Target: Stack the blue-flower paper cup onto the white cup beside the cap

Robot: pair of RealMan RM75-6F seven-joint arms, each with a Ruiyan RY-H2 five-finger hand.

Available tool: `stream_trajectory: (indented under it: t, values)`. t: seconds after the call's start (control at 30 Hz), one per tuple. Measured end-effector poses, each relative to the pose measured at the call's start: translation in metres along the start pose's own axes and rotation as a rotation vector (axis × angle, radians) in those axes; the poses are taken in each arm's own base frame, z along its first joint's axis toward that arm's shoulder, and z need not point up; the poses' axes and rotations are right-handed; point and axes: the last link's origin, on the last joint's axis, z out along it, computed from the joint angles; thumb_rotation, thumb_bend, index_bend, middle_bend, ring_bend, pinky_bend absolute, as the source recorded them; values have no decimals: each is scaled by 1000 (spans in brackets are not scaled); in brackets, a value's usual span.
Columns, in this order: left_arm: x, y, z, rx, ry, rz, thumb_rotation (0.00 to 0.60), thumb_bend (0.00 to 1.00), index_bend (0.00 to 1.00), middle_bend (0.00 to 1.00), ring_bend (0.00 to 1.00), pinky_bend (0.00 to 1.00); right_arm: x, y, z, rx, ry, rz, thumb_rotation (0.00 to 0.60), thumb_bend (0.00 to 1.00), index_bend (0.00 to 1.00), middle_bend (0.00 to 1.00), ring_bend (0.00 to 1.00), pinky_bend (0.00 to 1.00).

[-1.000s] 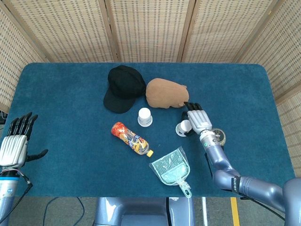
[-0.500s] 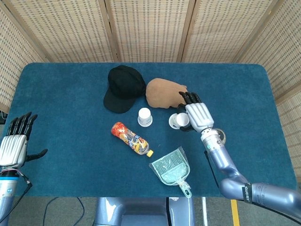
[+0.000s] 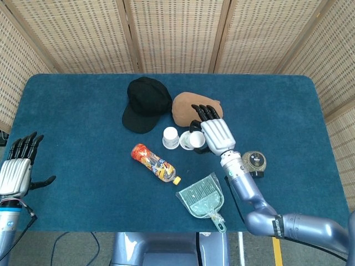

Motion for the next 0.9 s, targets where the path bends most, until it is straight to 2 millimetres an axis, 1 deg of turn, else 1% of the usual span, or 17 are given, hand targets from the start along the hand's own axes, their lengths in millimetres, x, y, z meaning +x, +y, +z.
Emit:
stream_trajectory:
  t: [0.33, 0.57, 0.9]
  values:
    - [-1, -3, 4, 12, -16, -19, 600, 77, 24, 0, 0, 0, -17, -18, 25, 6, -8, 3, 600, 229, 503, 121, 0, 45]
    - [-2, -5, 5, 17, -35, -30, 600, 78, 24, 0, 0, 0, -29, -23, 38, -2, -27, -1, 600, 230, 504, 123, 0, 45]
    - [-3, -8, 7, 29, -45, -37, 600, 78, 24, 0, 0, 0, -35, -31, 56, -7, -21, -15, 600, 229, 506, 129, 0, 43]
